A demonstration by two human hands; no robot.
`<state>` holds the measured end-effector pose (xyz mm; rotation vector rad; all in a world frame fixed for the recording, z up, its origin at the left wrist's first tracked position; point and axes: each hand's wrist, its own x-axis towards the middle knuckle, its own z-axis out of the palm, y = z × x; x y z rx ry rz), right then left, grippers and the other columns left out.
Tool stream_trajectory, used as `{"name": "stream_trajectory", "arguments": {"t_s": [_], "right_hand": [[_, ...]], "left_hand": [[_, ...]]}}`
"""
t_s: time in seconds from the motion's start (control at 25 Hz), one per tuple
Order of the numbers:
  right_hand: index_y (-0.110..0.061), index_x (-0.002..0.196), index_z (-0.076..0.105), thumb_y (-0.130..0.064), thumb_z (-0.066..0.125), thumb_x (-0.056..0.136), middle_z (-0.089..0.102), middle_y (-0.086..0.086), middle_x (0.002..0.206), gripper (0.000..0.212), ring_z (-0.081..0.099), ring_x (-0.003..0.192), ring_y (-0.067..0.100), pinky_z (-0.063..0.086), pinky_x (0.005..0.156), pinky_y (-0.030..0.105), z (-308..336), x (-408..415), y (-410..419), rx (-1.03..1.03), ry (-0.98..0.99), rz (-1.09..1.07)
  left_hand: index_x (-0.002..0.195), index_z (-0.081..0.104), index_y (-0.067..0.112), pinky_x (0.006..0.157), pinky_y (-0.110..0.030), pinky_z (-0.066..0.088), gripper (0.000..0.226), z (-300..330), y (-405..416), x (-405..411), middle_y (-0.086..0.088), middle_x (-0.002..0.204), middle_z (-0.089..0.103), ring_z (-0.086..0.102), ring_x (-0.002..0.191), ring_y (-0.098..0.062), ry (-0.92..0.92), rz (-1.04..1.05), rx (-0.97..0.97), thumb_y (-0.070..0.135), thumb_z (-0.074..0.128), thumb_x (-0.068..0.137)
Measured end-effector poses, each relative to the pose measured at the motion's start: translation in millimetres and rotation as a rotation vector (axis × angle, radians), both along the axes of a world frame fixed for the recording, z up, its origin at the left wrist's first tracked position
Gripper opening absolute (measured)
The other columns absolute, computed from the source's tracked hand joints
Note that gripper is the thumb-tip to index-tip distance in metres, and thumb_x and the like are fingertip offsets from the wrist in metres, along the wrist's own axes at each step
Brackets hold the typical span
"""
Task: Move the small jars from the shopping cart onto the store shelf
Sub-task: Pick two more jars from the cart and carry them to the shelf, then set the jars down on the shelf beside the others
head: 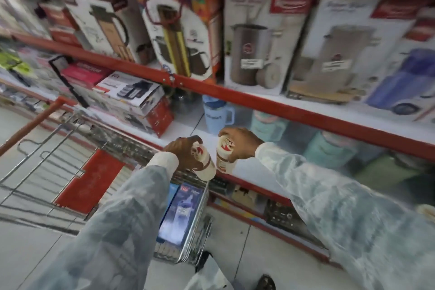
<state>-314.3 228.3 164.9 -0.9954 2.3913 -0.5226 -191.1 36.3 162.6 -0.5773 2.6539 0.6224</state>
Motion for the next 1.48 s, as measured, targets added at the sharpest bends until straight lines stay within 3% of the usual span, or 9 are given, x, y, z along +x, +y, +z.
{"name": "stream_trajectory", "arguments": {"t_s": [0.08, 0.24, 0.44, 0.6, 0.72, 0.84, 1.0, 1.16, 1.48], "right_hand": [[-0.024, 0.128, 0.058, -0.016, 0.09, 0.059, 0.064, 0.005, 0.129, 0.077, 0.062, 0.114, 0.03, 0.046, 0.082, 0.031, 3, -13, 32, 0.012, 0.012, -0.061], [-0.025, 0.13, 0.056, -0.012, 0.088, 0.062, 0.057, 0.005, 0.129, 0.075, 0.057, 0.116, 0.029, 0.047, 0.08, 0.033, -8, -25, 82, 0.041, 0.032, -0.167], [-0.023, 0.135, 0.053, -0.014, 0.085, 0.07, 0.057, 0.007, 0.133, 0.073, 0.056, 0.123, 0.032, 0.049, 0.102, 0.042, -35, -28, 110, 0.082, 0.034, -0.279], [-0.023, 0.137, 0.051, -0.014, 0.083, 0.072, 0.058, 0.007, 0.136, 0.073, 0.057, 0.125, 0.032, 0.047, 0.103, 0.04, -51, -22, 117, 0.127, 0.016, -0.353], [-0.02, 0.144, 0.044, -0.012, 0.087, 0.068, 0.055, 0.01, 0.14, 0.087, 0.054, 0.128, 0.031, 0.045, 0.107, 0.039, -57, -16, 115, 0.138, -0.029, -0.402], [-0.02, 0.135, 0.046, -0.024, 0.092, 0.06, 0.055, 0.007, 0.131, 0.088, 0.057, 0.119, 0.03, 0.051, 0.1, 0.043, -58, -9, 110, 0.13, -0.034, -0.521], [-0.018, 0.129, 0.055, -0.022, 0.091, 0.062, 0.061, 0.006, 0.126, 0.076, 0.059, 0.116, 0.029, 0.051, 0.098, 0.04, -51, -10, 104, 0.146, -0.002, -0.52], [-0.019, 0.133, 0.055, -0.009, 0.09, 0.064, 0.061, 0.006, 0.133, 0.078, 0.058, 0.121, 0.03, 0.052, 0.1, 0.042, -44, -11, 98, 0.128, -0.014, -0.506], [-0.029, 0.135, 0.053, -0.007, 0.088, 0.064, 0.06, 0.001, 0.14, 0.082, 0.059, 0.123, 0.03, 0.054, 0.099, 0.041, -44, -5, 84, 0.206, 0.023, -0.41]], "left_hand": [[0.132, 0.052, 0.042, 0.096, -0.039, 0.054, 0.081, 7, 29, -29, -0.003, 0.131, 0.067, 0.065, 0.116, -0.031, 0.003, -0.148, -0.063, 0.046, 0.083, 0.057], [0.136, 0.052, 0.036, 0.096, -0.041, 0.055, 0.079, 3, 77, -87, -0.004, 0.134, 0.06, 0.063, 0.12, -0.03, -0.063, -0.442, -0.128, 0.023, 0.085, 0.065], [0.143, 0.048, 0.035, 0.103, -0.047, 0.049, 0.063, -27, 111, -131, -0.012, 0.132, 0.049, 0.055, 0.124, -0.038, -0.056, -0.757, -0.241, 0.023, 0.068, 0.084], [0.149, 0.039, 0.035, 0.108, -0.048, 0.047, 0.084, -52, 110, -137, -0.007, 0.145, 0.044, 0.047, 0.135, -0.034, -0.053, -0.756, -0.129, 0.007, 0.073, 0.078], [0.153, 0.032, 0.029, 0.112, -0.047, 0.044, 0.095, -58, 108, -134, -0.006, 0.153, 0.041, 0.044, 0.14, -0.033, -0.04, -0.649, 0.03, 0.023, 0.081, 0.072], [0.146, 0.042, 0.027, 0.105, -0.048, 0.049, 0.084, -59, 109, -133, -0.005, 0.143, 0.049, 0.053, 0.131, -0.032, 0.042, -0.619, -0.037, 0.043, 0.078, 0.072], [0.148, 0.041, 0.023, 0.112, -0.04, 0.044, 0.087, -52, 98, -141, -0.005, 0.151, 0.048, 0.049, 0.138, -0.029, 0.013, -0.678, -0.012, 0.03, 0.082, 0.072], [0.147, 0.042, 0.023, 0.106, -0.036, 0.045, 0.086, -50, 80, -143, -0.006, 0.149, 0.047, 0.048, 0.138, -0.028, -0.015, -0.688, -0.011, 0.014, 0.083, 0.072], [0.137, 0.049, 0.027, 0.088, -0.032, 0.049, 0.084, -52, 66, -135, -0.004, 0.134, 0.056, 0.058, 0.123, -0.029, -0.011, -0.633, 0.005, 0.017, 0.09, 0.064]]}}
